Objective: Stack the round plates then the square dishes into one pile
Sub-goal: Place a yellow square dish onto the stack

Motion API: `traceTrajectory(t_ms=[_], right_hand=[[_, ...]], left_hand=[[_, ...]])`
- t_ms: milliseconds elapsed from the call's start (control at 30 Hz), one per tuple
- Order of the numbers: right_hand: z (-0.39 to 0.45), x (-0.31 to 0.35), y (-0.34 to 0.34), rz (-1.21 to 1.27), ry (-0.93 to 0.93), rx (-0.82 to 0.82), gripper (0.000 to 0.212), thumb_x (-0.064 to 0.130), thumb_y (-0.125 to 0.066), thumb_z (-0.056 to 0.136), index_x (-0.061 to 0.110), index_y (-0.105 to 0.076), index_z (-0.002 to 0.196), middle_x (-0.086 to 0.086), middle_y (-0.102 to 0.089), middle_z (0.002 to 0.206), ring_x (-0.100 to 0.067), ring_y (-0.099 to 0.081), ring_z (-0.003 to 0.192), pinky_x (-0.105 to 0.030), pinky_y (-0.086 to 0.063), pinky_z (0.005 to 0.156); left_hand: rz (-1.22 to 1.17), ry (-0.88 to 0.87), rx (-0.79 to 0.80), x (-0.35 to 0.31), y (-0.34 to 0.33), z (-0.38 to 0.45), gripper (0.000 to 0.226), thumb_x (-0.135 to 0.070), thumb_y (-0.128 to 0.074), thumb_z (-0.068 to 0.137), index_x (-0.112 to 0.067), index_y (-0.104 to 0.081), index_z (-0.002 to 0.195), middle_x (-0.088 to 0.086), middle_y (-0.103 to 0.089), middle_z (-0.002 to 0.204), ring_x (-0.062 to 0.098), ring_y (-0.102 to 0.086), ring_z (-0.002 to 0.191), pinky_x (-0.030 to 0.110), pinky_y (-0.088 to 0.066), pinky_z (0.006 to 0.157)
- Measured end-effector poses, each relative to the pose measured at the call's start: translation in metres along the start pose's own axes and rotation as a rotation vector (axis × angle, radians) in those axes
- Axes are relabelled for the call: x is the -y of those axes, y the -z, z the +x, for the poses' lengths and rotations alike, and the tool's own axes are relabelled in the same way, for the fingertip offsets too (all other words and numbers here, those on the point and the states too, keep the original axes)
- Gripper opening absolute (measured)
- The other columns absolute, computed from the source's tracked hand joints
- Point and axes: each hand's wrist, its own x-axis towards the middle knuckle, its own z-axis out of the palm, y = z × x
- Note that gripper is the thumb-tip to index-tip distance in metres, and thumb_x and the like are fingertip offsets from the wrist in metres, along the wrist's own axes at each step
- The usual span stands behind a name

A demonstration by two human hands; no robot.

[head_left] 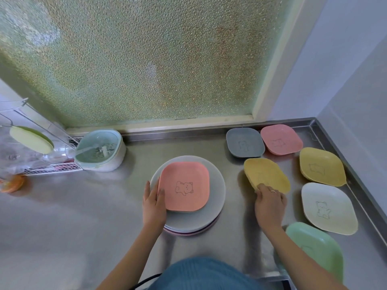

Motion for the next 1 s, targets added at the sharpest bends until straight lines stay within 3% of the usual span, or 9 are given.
traceTrajectory(t_ms=[67, 167, 300, 400, 533, 700, 833, 933, 1000], right_hand=[[-0.003, 0.012, 0.006, 0.086, 0.043, -0.112, 0.015, 0.001, -0.054, 0.085, 0.012, -0.063, 0.084, -0.009, -0.068, 0.08, -0.032, -0.062, 0.085, -0.042, -0.035, 0.09], [-0.007, 0.036, 0.011, 0.352, 0.199, -0.181, 0.016, 0.001, -0.053, 0.085, 0.005, -0.067, 0.091, -0.015, -0.068, 0.099, -0.032, -0.058, 0.106, -0.047, -0.042, 0.098], [-0.012, 0.076, 0.016, 0.575, 0.538, -0.078, 0.01, 0.001, -0.056, 0.086, 0.005, -0.065, 0.089, -0.008, -0.065, 0.105, -0.02, -0.048, 0.121, -0.016, -0.032, 0.106], [-0.02, 0.094, 0.01, 0.555, 0.758, 0.013, 0.013, -0.005, -0.058, 0.084, 0.007, -0.062, 0.088, -0.008, -0.066, 0.107, -0.018, -0.045, 0.125, -0.024, -0.037, 0.106], [-0.037, 0.095, 0.003, 0.462, 0.875, 0.098, 0.017, 0.007, -0.047, 0.089, 0.009, -0.063, 0.093, -0.008, -0.067, 0.109, -0.019, -0.045, 0.126, -0.03, -0.042, 0.102], [-0.048, 0.092, 0.007, 0.368, 0.835, 0.285, 0.022, 0.018, -0.044, 0.091, 0.013, -0.063, 0.101, -0.003, -0.062, 0.124, -0.014, -0.036, 0.133, -0.029, -0.035, 0.107], [-0.049, 0.098, 0.013, 0.369, 0.75, 0.316, 0.027, 0.036, -0.043, 0.09, 0.021, -0.06, 0.105, 0.005, -0.052, 0.137, -0.006, -0.026, 0.138, -0.034, -0.022, 0.115], [-0.047, 0.104, 0.014, 0.433, 0.573, 0.351, 0.044, 0.046, -0.033, 0.092, 0.029, -0.042, 0.132, 0.011, -0.03, 0.151, -0.002, -0.013, 0.142, -0.032, -0.009, 0.118], [-0.044, 0.106, 0.01, 0.457, 0.48, 0.418, 0.056, 0.049, -0.031, 0.093, 0.027, -0.025, 0.144, 0.011, -0.017, 0.155, -0.001, -0.008, 0.142, -0.033, -0.015, 0.118]], left_hand=[[-0.001, 0.006, -0.003, 0.0, 0.0, 0.0, 0.043, -0.024, -0.037, 0.099, -0.027, -0.039, 0.142, -0.001, -0.012, 0.159, 0.017, -0.017, 0.145, 0.035, -0.018, 0.114], [-0.01, 0.003, 0.002, -0.001, 0.0, -0.001, 0.042, -0.024, -0.037, 0.099, -0.028, -0.04, 0.141, -0.002, -0.012, 0.159, 0.017, -0.017, 0.145, 0.036, -0.018, 0.114], [-0.072, 0.017, 0.007, -0.003, 0.001, 0.0, 0.041, -0.023, -0.039, 0.099, -0.027, -0.042, 0.14, -0.002, -0.012, 0.159, 0.017, -0.018, 0.145, 0.036, -0.019, 0.114], [-0.085, 0.038, 0.0, -0.003, 0.001, 0.001, 0.041, -0.025, -0.04, 0.099, -0.025, -0.042, 0.14, -0.002, -0.012, 0.159, 0.018, -0.019, 0.145, 0.037, -0.019, 0.116], [-0.169, 0.035, 0.001, -0.005, 0.004, -0.001, 0.039, -0.025, -0.041, 0.096, -0.025, -0.049, 0.134, -0.002, -0.014, 0.159, 0.013, -0.018, 0.144, 0.033, -0.022, 0.113], [-0.273, 0.077, -0.054, -0.014, 0.006, -0.013, 0.037, -0.016, -0.032, 0.099, -0.011, -0.052, 0.131, -0.001, -0.022, 0.157, 0.013, -0.028, 0.14, 0.022, -0.022, 0.096], [-0.355, 0.13, -0.13, -0.012, 0.008, -0.016, 0.039, -0.031, -0.038, 0.098, -0.02, -0.054, 0.131, -0.003, -0.041, 0.148, 0.015, -0.037, 0.137, 0.031, -0.026, 0.113], [-0.311, 0.041, -0.133, -0.013, 0.009, -0.015, 0.034, -0.029, -0.041, 0.098, -0.027, -0.057, 0.128, -0.007, -0.053, 0.137, 0.01, -0.045, 0.129, 0.033, -0.032, 0.111], [-0.22, -0.025, -0.106, -0.014, 0.007, -0.017, 0.034, -0.023, -0.04, 0.099, -0.027, -0.055, 0.129, -0.005, -0.051, 0.138, 0.011, -0.043, 0.129, 0.028, -0.033, 0.105]])
